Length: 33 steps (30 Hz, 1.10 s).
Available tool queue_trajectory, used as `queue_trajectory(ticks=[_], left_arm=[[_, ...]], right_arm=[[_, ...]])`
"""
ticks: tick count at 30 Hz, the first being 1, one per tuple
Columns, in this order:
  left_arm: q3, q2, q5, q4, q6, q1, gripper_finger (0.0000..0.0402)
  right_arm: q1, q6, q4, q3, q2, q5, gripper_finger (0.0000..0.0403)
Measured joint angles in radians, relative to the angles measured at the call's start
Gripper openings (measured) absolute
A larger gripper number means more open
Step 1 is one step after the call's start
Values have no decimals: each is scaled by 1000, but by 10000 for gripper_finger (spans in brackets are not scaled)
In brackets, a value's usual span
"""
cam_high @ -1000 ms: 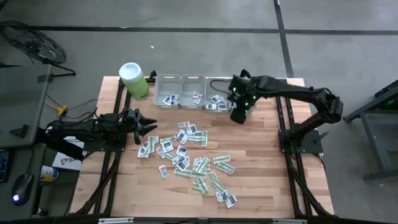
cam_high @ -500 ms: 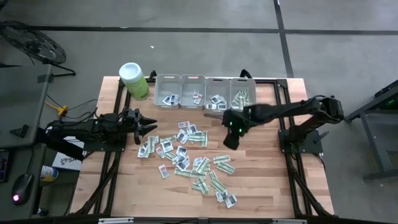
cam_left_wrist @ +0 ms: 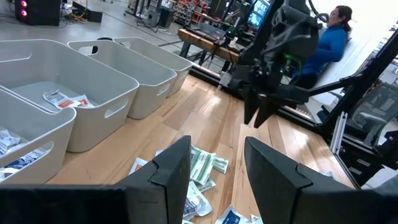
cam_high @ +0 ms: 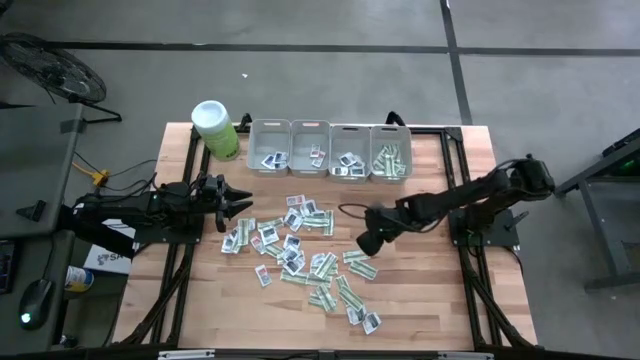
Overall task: Pick & Place First Aid Supplies
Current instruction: Put the bandage into the right gray bin
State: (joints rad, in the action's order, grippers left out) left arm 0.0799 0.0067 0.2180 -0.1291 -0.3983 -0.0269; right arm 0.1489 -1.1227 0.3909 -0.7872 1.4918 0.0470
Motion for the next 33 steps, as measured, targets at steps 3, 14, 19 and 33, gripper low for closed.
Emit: queue_trajectory(ticks=[3,14,19,33], left_arm=[[0,0,0,0,0,0,150],[0,0,0,0,0,0,150],[0,0,0,0,0,0,150],[0,0,0,0,0,0,150]], right_arm=[[34,-56,-1,1,0,-26,139],[88,-181,-3,0,0,-112,139],[88,-223,-6,0,0,-118,139],[88,-295,-10,0,1,-126,139]])
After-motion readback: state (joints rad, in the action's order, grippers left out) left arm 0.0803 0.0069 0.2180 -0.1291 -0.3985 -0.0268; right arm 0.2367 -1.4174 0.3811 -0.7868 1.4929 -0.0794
